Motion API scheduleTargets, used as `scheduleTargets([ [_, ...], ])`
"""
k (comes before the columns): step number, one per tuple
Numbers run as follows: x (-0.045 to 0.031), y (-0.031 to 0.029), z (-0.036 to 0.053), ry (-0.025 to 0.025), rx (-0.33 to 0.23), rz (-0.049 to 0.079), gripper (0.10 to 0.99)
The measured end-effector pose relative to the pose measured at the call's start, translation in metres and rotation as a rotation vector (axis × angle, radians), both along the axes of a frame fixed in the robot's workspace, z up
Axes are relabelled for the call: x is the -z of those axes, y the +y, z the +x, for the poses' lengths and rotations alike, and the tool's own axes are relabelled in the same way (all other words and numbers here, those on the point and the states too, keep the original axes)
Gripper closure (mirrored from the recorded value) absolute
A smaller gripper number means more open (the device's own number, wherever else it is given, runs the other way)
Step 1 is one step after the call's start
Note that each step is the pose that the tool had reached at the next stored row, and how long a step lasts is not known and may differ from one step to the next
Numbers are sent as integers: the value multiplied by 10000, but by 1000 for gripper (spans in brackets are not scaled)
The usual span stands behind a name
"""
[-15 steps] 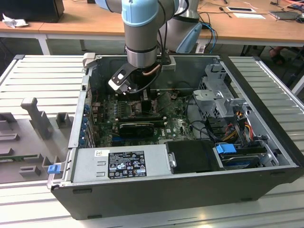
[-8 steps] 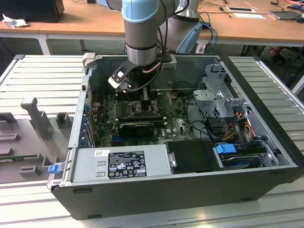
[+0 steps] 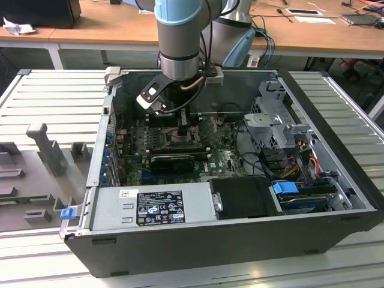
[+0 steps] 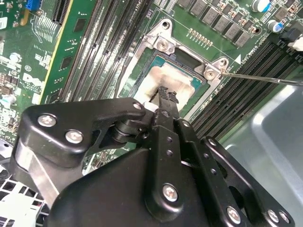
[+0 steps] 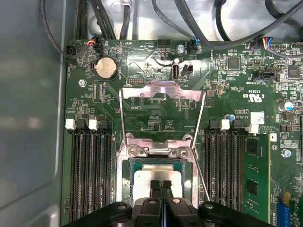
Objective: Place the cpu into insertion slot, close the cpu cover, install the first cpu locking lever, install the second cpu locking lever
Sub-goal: 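Place the cpu into insertion slot, then close the cpu cover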
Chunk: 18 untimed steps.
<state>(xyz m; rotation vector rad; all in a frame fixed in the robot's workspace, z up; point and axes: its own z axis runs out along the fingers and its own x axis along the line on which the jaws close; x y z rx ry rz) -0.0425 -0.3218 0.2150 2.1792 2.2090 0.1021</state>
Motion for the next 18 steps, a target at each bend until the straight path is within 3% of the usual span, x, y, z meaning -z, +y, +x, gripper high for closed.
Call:
scheduleTargets([
  [9,-23,0,7,12,0,-4,980],
  [11,-22,0,43,57,17,-4,980],
  [13,-22,0,104,189,24,0,980],
  [15,-24,-1,126,274,26,6,980],
  [18,-65,0,126,279,32,9,980],
])
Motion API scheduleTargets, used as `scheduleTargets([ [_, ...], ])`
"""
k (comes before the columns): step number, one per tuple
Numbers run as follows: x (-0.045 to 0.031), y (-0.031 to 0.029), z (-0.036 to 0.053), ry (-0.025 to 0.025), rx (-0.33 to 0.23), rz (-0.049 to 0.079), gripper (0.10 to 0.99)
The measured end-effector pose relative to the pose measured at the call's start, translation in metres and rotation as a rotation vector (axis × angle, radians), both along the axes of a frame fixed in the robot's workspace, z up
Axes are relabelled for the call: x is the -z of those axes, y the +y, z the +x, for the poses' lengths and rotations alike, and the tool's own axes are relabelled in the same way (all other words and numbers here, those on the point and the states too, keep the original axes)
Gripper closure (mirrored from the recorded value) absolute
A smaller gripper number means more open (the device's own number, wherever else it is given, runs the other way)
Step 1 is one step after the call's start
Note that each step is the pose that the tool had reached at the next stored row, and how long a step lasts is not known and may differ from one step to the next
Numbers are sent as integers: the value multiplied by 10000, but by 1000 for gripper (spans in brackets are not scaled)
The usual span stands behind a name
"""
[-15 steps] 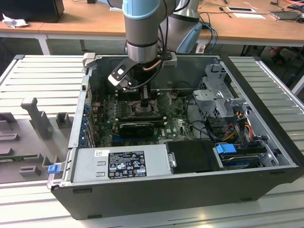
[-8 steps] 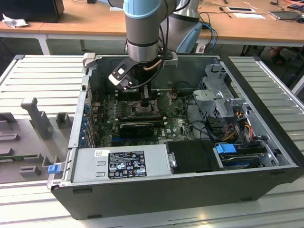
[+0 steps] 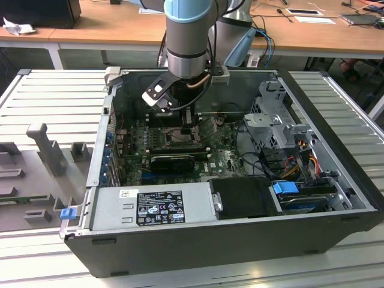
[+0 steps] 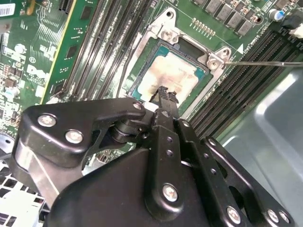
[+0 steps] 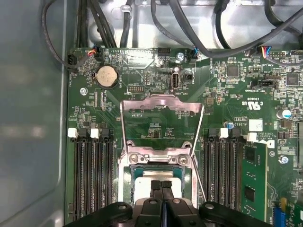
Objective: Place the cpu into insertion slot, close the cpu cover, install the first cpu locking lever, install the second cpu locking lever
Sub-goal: 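Close the cpu cover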
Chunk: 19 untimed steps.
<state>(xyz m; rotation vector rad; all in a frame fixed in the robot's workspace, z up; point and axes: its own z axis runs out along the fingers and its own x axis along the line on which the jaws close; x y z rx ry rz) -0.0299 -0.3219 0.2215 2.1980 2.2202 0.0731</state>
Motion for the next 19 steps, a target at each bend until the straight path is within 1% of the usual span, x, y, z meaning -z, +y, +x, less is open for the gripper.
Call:
scheduleTargets([
  [1,-49,0,0,-1,1,1,980],
  [3,-107,0,0,0,1,0,980],
  [5,-135,0,0,0,1,0,980],
  [8,-152,0,0,0,3,3,980],
  [11,-158,0,0,-1,3,33,980],
  [13,-161,0,0,0,2,71,980],
  [16,-167,-1,0,0,3,176,980],
  [19,-169,-1,0,-1,3,188,980],
])
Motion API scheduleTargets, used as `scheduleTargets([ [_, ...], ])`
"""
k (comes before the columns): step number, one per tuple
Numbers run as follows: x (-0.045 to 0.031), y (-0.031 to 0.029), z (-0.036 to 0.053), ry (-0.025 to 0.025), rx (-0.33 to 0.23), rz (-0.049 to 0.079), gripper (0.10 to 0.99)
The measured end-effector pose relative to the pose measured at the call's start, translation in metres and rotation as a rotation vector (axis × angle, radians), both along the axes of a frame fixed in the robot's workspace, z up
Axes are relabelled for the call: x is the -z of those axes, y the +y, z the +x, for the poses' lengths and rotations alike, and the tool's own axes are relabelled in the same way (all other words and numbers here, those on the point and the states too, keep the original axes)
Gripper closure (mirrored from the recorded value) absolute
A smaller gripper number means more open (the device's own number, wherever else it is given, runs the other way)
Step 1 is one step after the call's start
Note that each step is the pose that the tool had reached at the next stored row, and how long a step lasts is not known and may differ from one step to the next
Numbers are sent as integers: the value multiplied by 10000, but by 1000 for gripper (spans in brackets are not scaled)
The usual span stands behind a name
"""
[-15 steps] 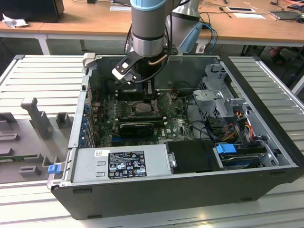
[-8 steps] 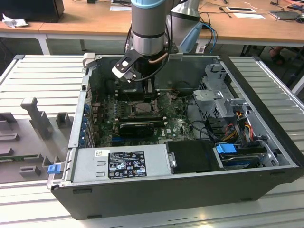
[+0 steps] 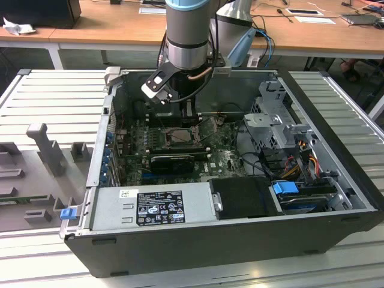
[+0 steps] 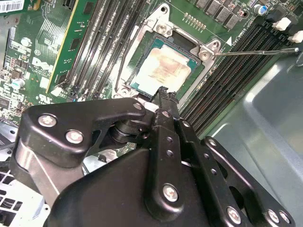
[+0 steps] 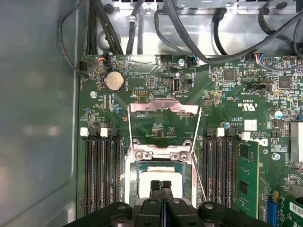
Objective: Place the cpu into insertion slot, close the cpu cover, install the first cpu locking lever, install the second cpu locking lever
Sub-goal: 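Close the cpu cover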
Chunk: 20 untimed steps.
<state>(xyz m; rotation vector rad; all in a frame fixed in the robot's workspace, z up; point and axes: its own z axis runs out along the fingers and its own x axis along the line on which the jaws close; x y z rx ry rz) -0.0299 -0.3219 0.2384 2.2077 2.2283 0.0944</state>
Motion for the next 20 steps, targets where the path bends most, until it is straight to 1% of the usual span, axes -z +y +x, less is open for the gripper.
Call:
scheduleTargets([
  [7,-46,2,0,0,0,-2,980],
  [20,-90,4,0,-1,0,0,980],
])
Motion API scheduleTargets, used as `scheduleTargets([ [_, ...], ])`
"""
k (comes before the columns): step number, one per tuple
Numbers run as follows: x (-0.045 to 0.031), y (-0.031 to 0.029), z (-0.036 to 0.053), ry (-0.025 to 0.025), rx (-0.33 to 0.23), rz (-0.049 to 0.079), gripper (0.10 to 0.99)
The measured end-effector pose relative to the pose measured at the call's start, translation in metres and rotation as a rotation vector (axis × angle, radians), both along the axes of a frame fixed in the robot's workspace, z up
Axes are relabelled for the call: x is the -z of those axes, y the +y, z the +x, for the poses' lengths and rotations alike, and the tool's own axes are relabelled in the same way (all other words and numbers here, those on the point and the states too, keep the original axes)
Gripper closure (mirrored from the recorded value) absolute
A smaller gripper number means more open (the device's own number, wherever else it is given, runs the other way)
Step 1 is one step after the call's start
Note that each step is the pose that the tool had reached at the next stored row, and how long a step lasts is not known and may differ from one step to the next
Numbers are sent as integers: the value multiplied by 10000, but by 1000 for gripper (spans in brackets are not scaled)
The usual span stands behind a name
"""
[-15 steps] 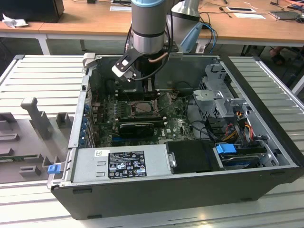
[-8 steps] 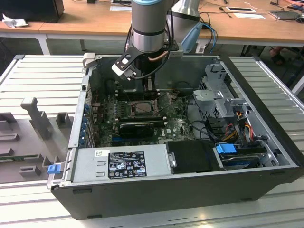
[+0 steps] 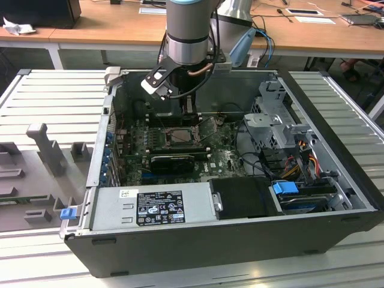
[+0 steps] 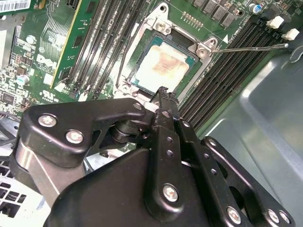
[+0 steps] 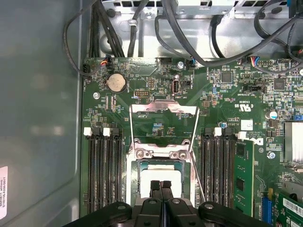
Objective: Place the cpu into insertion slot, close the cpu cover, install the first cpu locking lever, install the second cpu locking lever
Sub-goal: 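Close the cpu cover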
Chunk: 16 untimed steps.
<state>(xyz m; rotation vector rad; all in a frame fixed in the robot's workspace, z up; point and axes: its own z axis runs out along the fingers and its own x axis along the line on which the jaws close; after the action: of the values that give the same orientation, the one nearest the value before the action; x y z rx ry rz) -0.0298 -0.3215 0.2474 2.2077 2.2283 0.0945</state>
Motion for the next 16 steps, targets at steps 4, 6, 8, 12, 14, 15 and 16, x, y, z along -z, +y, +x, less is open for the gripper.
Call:
scheduleTargets([
  [4,-14,-1,0,2,0,-4,980],
  [6,-34,0,0,2,0,-3,980],
  [8,-50,0,0,0,0,-2,980],
  [12,-62,0,12,3,0,-2,980],
  [14,-65,0,21,9,-1,-5,980],
  [15,-69,0,23,11,2,-10,980],
  [16,-73,0,23,12,2,-12,980],
])
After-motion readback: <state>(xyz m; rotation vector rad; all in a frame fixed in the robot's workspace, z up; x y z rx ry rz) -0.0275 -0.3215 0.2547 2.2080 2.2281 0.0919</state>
